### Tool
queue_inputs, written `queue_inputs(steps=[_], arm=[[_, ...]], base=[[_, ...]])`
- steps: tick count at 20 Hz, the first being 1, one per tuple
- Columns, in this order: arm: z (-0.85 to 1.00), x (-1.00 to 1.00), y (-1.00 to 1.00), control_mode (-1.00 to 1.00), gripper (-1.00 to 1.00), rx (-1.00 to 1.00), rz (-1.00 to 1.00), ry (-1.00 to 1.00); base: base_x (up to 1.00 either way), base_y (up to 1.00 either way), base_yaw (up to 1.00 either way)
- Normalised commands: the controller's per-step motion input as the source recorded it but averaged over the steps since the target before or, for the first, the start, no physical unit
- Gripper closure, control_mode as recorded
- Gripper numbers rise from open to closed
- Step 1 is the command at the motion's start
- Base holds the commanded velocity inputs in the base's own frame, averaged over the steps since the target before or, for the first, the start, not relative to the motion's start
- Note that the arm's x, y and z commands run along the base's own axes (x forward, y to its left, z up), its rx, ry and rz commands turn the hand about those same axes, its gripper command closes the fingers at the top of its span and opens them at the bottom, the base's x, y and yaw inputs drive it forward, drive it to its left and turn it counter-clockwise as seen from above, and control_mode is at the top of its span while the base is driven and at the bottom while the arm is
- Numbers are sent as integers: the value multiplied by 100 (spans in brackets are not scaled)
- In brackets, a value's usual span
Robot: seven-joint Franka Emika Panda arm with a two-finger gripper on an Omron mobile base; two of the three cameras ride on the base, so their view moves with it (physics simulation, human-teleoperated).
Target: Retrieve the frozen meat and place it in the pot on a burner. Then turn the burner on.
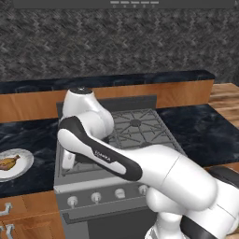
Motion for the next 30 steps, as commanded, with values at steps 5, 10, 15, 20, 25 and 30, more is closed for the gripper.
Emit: queue_inputs(steps=[5,10,15,20,25,30], arm=[[-12,5,9,-100,-100,-6,1,-2],[-1,12,9,-100,-100,0,0,-1],[-3,5,8,-100,-100,0,0,0],[-20,-11,9,-100,-100,0,0,-11],[-18,-23,17,-100,-100,0,0,-21],[-15,-24,24,-100,-100,0,0,-23]], base=[[0,0,0],[0,0,0],[0,0,0],[0,0,0],[0,0,0],[0,0,0]])
